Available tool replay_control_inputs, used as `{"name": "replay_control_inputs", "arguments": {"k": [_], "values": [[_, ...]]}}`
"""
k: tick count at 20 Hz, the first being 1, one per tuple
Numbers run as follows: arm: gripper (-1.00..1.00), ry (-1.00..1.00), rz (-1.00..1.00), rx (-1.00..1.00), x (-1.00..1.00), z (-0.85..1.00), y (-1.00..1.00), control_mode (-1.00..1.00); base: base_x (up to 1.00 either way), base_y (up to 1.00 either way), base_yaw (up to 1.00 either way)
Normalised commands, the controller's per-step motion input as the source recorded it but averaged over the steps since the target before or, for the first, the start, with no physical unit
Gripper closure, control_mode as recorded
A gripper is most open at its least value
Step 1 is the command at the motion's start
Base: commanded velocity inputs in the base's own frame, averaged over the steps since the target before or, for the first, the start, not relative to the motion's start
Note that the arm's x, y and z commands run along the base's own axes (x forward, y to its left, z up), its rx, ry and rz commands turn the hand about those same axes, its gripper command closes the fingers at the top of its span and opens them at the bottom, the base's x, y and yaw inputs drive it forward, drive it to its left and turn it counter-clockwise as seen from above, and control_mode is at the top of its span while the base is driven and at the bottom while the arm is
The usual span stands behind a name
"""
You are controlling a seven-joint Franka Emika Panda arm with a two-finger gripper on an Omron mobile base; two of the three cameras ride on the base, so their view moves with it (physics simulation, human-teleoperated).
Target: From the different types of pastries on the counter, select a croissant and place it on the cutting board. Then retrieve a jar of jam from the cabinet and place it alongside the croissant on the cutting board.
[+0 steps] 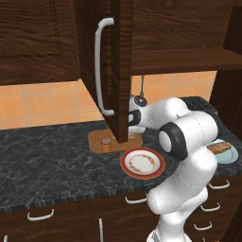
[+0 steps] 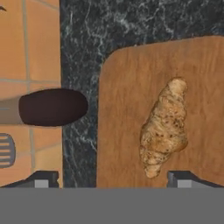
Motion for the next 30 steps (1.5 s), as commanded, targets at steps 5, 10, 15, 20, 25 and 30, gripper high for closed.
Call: {"name": "replay_control_inputs", "arguments": {"k": [5,10,15,20,25,30], "values": [[-1.0,0.05,-0.02,-0.03,-0.74,-0.45,-0.12,-1.0,0.0,0.0,0.0],[-1.0,-0.12,-0.06,-0.05,-1.0,-1.0,0.04,-1.0,0.0,0.0,0.0],[-1.0,-0.08,0.0,0.01,-0.83,0.06,0.0,-1.0,0.0,0.0,0.0],[-1.0,0.03,0.01,0.0,-0.17,1.0,0.02,-1.0,0.0,0.0,0.0],[-1.0,-0.03,0.01,-0.06,-0.86,0.43,0.15,-1.0,0.0,0.0,0.0],[-1.0,-0.15,0.0,-0.29,-1.0,-1.0,0.44,-1.0,0.0,0.0,0.0]]}}
